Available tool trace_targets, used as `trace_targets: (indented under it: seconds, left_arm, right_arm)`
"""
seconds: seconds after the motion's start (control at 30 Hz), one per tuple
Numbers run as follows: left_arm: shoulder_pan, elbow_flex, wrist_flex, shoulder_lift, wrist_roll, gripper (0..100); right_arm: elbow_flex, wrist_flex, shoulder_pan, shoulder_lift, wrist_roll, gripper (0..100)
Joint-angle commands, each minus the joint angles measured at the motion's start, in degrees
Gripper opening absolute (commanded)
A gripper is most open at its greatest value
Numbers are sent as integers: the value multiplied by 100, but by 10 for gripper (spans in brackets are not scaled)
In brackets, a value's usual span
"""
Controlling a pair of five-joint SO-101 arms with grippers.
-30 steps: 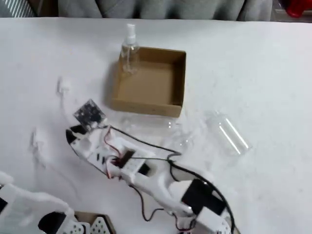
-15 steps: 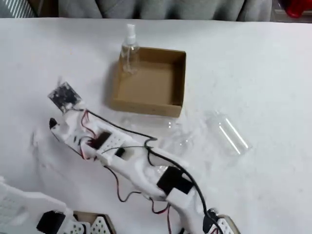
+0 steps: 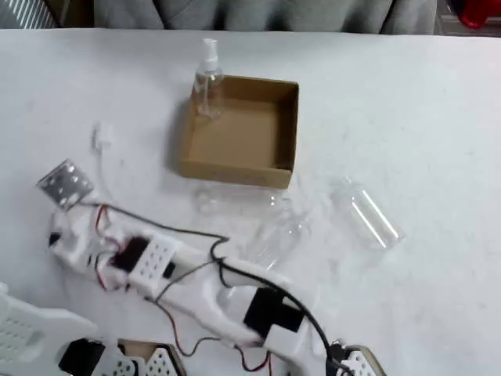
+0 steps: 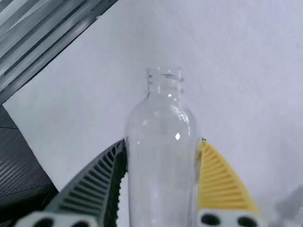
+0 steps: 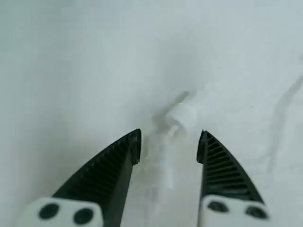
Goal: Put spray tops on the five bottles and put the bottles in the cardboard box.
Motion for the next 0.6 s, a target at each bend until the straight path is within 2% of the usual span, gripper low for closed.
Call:
trace_targets:
  seconds: [0.0,0.2,0.37,0.47,0.57]
  left_arm:
    - [-48,-79,-114,-119,-35,57]
    - [-57,-79,-114,-119,-18,57]
    - [-57,-79,-114,-119,-44,57]
    - [-57,-79,-114,-119,-44,57]
    - [-57,-79,-114,-119,-44,57]
  right_arm:
    - [-281,-251,-312,-338,-387,170]
    - [-35,-1842,-215,259,-475,170]
    - [-70,-2686,-101,760,-448,169]
    - [-149,-2563,-22,813,-457,169]
    - [-457,-1868,13,875,-492,169]
